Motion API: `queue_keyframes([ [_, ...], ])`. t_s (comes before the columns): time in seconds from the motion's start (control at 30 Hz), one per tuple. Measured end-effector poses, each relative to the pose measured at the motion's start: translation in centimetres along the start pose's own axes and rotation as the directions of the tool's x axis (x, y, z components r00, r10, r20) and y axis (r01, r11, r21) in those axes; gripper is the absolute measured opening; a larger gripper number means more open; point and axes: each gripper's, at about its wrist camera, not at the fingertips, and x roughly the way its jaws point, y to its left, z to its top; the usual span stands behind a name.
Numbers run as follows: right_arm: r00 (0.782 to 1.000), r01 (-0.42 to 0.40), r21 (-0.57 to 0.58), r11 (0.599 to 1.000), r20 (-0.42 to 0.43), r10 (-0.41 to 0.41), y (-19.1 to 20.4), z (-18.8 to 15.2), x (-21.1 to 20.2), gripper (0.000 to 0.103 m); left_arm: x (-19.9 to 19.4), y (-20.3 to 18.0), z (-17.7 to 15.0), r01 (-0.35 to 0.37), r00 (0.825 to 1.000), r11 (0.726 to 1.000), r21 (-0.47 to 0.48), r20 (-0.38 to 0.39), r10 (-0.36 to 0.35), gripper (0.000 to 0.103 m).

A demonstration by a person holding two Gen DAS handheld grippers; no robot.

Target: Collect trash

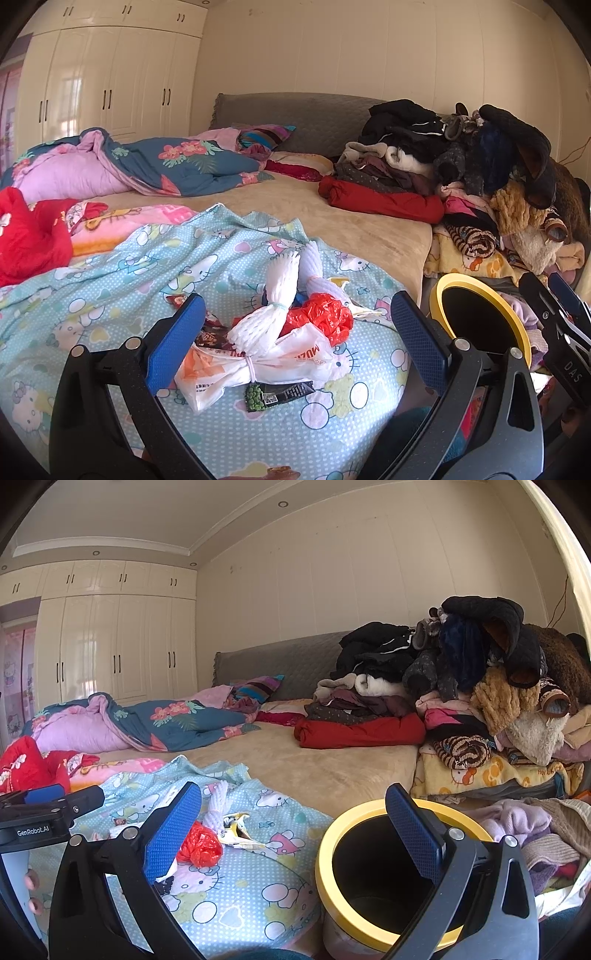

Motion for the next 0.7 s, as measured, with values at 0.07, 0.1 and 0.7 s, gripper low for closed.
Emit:
queue_keyframes([
  [0.07, 1.000, -0.002, 0.000, 1.000, 0.000, 0.002, -0.06, 0.03, -0.03, 0.097, 0.00, 0.01, 0.02, 0.001, 1.000, 1.000, 0.001, 0.000, -0.001, 0.092],
  [0.1, 1.000, 0.000, 0.000, 1.000, -0.001, 0.000, 0.04, 0.03, 0.00, 0.097, -0.01, -0.02, 0.01, 0.000, 1.000, 1.000, 0.000, 0.000, 0.000, 0.092],
  [0.7, 1.000, -0.003, 0.000, 1.000, -0.004, 0.003, 0.25, -0.03, 0.02, 0.097, 0.04, -0.45, -0.19, 0.008, 1.000, 1.000, 0.000, -0.003, -0.008, 0.092],
])
